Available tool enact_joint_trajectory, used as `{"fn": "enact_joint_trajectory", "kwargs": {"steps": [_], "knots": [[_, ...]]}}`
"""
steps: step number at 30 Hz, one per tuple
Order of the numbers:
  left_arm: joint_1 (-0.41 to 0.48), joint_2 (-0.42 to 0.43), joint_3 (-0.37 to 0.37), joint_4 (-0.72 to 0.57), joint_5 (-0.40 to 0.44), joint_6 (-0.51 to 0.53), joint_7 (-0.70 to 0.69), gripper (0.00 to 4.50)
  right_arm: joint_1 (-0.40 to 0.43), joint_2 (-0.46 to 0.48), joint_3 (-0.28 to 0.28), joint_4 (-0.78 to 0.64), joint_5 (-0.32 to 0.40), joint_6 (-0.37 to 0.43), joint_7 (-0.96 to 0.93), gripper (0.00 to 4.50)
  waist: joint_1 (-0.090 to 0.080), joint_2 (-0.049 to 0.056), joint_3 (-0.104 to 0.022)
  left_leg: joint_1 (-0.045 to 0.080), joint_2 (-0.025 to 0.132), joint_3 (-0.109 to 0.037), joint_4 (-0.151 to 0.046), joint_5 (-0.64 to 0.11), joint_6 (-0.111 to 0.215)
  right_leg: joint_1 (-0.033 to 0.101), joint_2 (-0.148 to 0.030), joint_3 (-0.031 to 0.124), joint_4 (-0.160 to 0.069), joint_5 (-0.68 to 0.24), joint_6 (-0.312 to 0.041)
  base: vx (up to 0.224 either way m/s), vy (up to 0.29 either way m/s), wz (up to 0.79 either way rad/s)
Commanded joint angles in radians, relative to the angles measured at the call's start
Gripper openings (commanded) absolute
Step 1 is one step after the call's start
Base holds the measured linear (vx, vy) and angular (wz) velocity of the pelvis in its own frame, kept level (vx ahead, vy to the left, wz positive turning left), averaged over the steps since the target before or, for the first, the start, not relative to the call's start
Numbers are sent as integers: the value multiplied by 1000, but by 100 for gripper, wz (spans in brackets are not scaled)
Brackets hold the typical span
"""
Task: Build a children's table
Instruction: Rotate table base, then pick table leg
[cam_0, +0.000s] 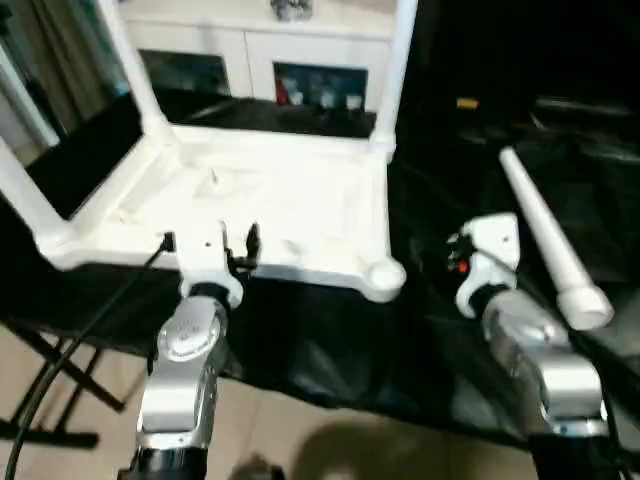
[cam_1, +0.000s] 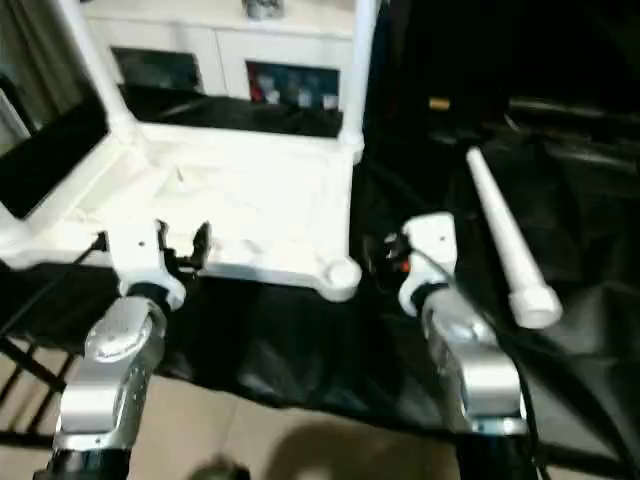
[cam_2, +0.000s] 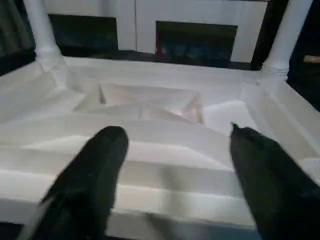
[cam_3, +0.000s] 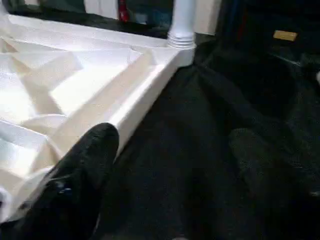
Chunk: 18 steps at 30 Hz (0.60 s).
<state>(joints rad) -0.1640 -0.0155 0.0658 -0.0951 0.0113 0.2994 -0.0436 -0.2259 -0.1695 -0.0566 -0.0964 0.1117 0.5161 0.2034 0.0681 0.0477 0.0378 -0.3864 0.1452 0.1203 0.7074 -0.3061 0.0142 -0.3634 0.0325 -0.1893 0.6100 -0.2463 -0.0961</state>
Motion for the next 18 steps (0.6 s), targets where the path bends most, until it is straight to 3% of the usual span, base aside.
{"fn": "enact_joint_trajectory", "kwargs": {"steps": [1, 2, 3, 4, 5, 6, 7, 8, 9, 10, 11, 12, 13, 14, 15, 16, 18], "knots": [[-7, 8, 6, -2, -3, 8, 9, 395, -17, -2, -10, 9, 3, 13, -11, 432, -24, 22, -99, 139, 400, -234, -161, 465, 360, -122, -141, 82, 177, -279, 153, -16, -238, -2], [-12, 11, 8, -3, -2, 10, 11, 410, -32, -4, -16, 23, 4, 24, -16, 440, -30, 21, -100, 141, 308, -203, -105, 749, 408, -187, -162, 143, 234, -183, 98, -16, -238, -2], [-13, 11, 8, -4, -1, 10, 11, 418, -36, -5, -18, 27, 4, 27, -17, 443, -30, 21, -100, 141, 308, -203, -105, 749, 408, -187, -162, 143, 234, -183, 98, -33, -235, -10], [-18, 12, 12, -8, 0, 17, 14, 418, -56, -11, -24, 45, 3, 40, -23, 447, -17, 19, -71, 36, 131, -83, -120, 728, 451, -117, -111, 152, 141, 15, 22, -74, -245, -8], [-20, 18, 8, -10, 5, 23, 13, 418, -78, -21, -28, 64, -3, 51, -27, 449, -20, -28, -78, 17, 36, -29, -102, 429, 426, -58, -106, 161, 40, 130, -73, -74, -245, -8], [-20, 22, 5, -10, 8, 25, 10, 418, -89, -27, -29, 74, -7, 54, -28, 449, -16, -74, -90, -23, -46, -6, -31, 310, 403, -21, -129, 177, -22, 165, -186, -72, -260, -11], [-22, 36, -7, -9, 21, 33, 4, 434, -123, -38, -39, 105, -8, 71, -32, 450, 29, -79, -71, -56, -75, 25, 91, 12, 241, 12, -232, 211, -88, 120, -249, -79, -278, -1], [-23, 38, -10, -9, 22, 35, 3, 434, -132, -42, -39, 112, -11, 82, -33, 450, 35, -80, -61, -40, -60, 12, 53, -8, 53, 7, -241, 208, -80, 28, -76, -79, -278, -1], [-23, 40, -12, -9, 24, 37, 1, 434, -140, -47, -39, 120, -13, 94, -35, 450, 35, -80, -61, -40, -60, 12, 53, -8, 53, 7, -241, 208, -80, 28, -76, -96, -261, 0], [-23, 45, -17, -9, 22, 39, -6, 434, -163, -60, -34, 142, -32, 126, -48, 450, 28, -61, -45, -27, -14, -21, -35, 8, -7, 30, -272, 219, -96, -202, 132, -107, -185, -14], [-20, 63, -37, -16, 16, 36, -45, 434, -216, -72, -58, 198, -26, 138, -62, 450, 19, -47, -43, -19, 11, -35, -91, 7, 7, 27, -239, 195, -99, -359, 183, -107, -185, -14], [-17, 73, -49, -23, 6, 36, -73, 434, -256, -89, -61, 244, -36, 155, -71, 450, 13, -39, -47, -24, 13, -43, -112, -3, 11, 29, -213, 172, -93, -412, 194, -140, -141, -20], [-17, 76, -53, -25, 3, 37, -83, 434, -269, -95, -61, 259, -39, 161, -73, 450, 11, -27, -49, -19, 13, -41, -119, -28, 12, 23, -197, 157, -102, -458, 207, -129, -138, -6], [-18, 81, -61, -37, -11, 48, -108, 434, -322, -106, -84, 328, -22, 151, -72, 450, 7, -10, -50, 26, 33, -27, -131, -91, 7, -3, -182, 132, -131, -471, 145, -129, -138, -6], [-20, 83, -62, -39, -12, 50, -112, 434, -336, -111, -86, 351, -17, 141, -63, 450, 2, -5, -45, 30, 42, -26, -140, -114, 7, 2, -180, 125, -136, -451, 111, -85, -106, 12], [-25, 88, -66, -43, -15, 57, -120, 434, -368, -123, -90, 401, -8, 119, -45, 450, -1, -2, -39, 38, 64, -22, -153, -179, 11, 7, -176, 111, -143, -432, 73, -86, -73, 9], [-32, 102, -81, -51, -18, 59, -141, 434, -417, -144, -83, 491, -18, 102, -38, 450, -15, -1, -32, 53, 67, -9, -152, -259, 2, 10, -177, 85, -162, -484, 78, -85, -60, 8]]}}
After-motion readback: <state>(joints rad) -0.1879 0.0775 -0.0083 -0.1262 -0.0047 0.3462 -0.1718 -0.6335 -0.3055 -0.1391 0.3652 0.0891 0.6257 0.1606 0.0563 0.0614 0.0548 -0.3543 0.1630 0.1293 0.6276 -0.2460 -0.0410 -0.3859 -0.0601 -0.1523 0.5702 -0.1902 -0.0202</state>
